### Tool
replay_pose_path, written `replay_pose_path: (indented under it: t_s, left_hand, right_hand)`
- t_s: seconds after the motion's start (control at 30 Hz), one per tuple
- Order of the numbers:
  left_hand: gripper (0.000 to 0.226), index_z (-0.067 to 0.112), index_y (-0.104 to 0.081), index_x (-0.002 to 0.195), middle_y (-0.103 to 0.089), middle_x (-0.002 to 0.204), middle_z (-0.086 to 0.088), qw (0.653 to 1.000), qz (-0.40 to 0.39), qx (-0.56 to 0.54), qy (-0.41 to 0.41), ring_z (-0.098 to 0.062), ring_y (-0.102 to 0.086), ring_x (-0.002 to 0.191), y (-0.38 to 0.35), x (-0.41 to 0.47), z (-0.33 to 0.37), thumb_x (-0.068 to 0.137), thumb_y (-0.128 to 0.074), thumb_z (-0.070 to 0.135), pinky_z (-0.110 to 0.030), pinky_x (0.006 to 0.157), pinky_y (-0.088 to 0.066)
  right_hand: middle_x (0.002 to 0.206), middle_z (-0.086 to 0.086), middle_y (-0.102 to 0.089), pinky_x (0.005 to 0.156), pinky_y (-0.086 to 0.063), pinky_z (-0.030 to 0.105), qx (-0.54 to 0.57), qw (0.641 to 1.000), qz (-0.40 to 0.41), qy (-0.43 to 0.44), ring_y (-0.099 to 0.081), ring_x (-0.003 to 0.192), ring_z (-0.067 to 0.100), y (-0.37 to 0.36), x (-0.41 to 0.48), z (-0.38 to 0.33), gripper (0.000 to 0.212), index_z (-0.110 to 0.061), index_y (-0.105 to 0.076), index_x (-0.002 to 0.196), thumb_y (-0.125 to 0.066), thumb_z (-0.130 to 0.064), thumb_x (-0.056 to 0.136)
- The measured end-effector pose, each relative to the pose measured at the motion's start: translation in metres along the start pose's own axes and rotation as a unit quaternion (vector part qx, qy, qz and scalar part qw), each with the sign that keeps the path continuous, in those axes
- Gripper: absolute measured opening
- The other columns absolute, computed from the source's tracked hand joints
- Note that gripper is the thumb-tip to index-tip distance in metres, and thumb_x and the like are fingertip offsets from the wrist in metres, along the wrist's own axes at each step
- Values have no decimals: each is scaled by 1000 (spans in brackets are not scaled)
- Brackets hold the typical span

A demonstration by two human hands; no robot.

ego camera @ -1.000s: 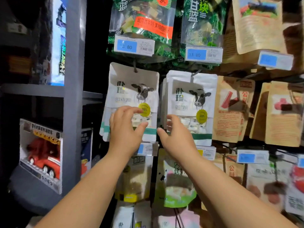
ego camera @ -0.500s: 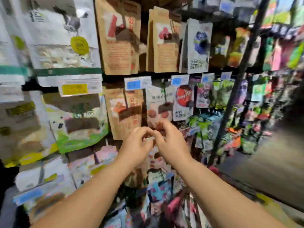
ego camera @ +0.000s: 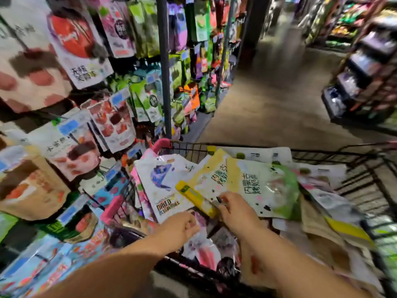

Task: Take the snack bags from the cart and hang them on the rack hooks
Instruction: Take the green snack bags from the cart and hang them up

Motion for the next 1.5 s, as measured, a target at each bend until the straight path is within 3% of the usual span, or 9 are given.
replay_pose_path:
  t_s: [0.3, 0.5, 0.67, 0.9, 1.03, 1.13, 1.23, 1.37, 1.5]
  left_hand:
    - [32, 31, -54, 87, -60, 84, 6, 999, -11, 36, 11, -15, -60, 82, -29, 24, -8, 88, -42, 60, -34, 79, -50]
    - [19, 35, -48, 85, -57, 87, 9, 998, 4, 53, 25, -13, -56, 83, -31, 21, -5, 94, -46, 51, -28, 70, -41]
    - [20, 32, -50, 84, -55, 82, 10, 998, 23, 54, 14, -11, -53, 78, -25, 14, 4, 96, -45, 47, -28, 63, -33]
    - [19, 31, -50, 86, -55, 79, 10, 999, 28, 42, 19, -12, -53, 78, -20, 8, 9, 97, -44, 45, -23, 59, -33]
    - [25, 34, -45, 75, -53, 73, 11, 999, 25, 26, 30, -11, -53, 75, -19, 8, 6, 97, -43, 46, -27, 62, -35]
    - [26, 33, -46, 75, -52, 72, 11, 999, 32, 24, 25, -7, -50, 71, -18, 6, 8, 98, -43, 46, -22, 58, -33]
    - [25, 29, -50, 82, -52, 72, 10, 999, 42, 19, 23, -3, -47, 67, -17, 3, 8, 98, -42, 46, -20, 56, -33]
    - [23, 29, -53, 87, -52, 72, 12, 999, 44, 19, 25, -3, -48, 68, -15, 4, 7, 98, -42, 46, -19, 57, -32]
    - [22, 30, -55, 90, -53, 73, 13, 998, 47, 14, 30, -5, -50, 71, -16, 4, 6, 98, -42, 46, -18, 57, -33]
  right_hand:
    - [120, 5, -51, 93, -42, 33, -31, 993, 102, -58, -50, 114, 25, 17, -30, 87, 26, -18, -55, 120, -56, -19, 94]
    - [142, 8, -38, 108, -27, 39, -138, 979, 126, -81, -30, 133, 30, 29, -28, 113, 53, -23, -50, 129, -71, -18, 80]
    - [162, 10, -6, 119, -10, 38, -112, 984, 84, -114, 0, 149, 34, 32, -12, 129, 83, -28, -29, 149, -75, -18, 81]
    - [159, -4, -29, 114, -21, 42, -215, 973, 67, -56, -20, 147, 24, 33, 6, 122, 58, -38, -37, 147, -52, -54, 93]
    - [124, -15, -66, 99, -27, 42, -200, 967, 148, 53, -54, 123, 27, 34, 5, 87, 40, -38, -74, 102, -40, -57, 92]
    - [151, -13, -40, 112, -11, 49, -219, 973, 71, -2, -23, 145, 21, 23, 12, 79, 41, -42, -57, 123, -41, -63, 93]
    - [161, -1, -18, 116, -8, 60, -144, 978, 96, -114, -5, 149, 29, 29, 17, 91, 63, -37, -36, 143, -40, -69, 90]
    - [156, 21, -21, 116, -24, 52, -34, 952, 185, -239, -17, 144, 40, 47, 16, 115, 91, -12, -31, 146, -57, -69, 81]
    - [139, 22, -45, 105, -40, 48, 64, 929, 239, -274, -44, 127, 39, 53, 17, 121, 91, -3, -36, 140, -74, -55, 76]
Point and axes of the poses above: each hand's wrist, its own x-axis towards the middle knuckle, its own y-axis out of the back of the hand, z = x × y, the point moved 3 cm from there along x, towards the middle knuckle
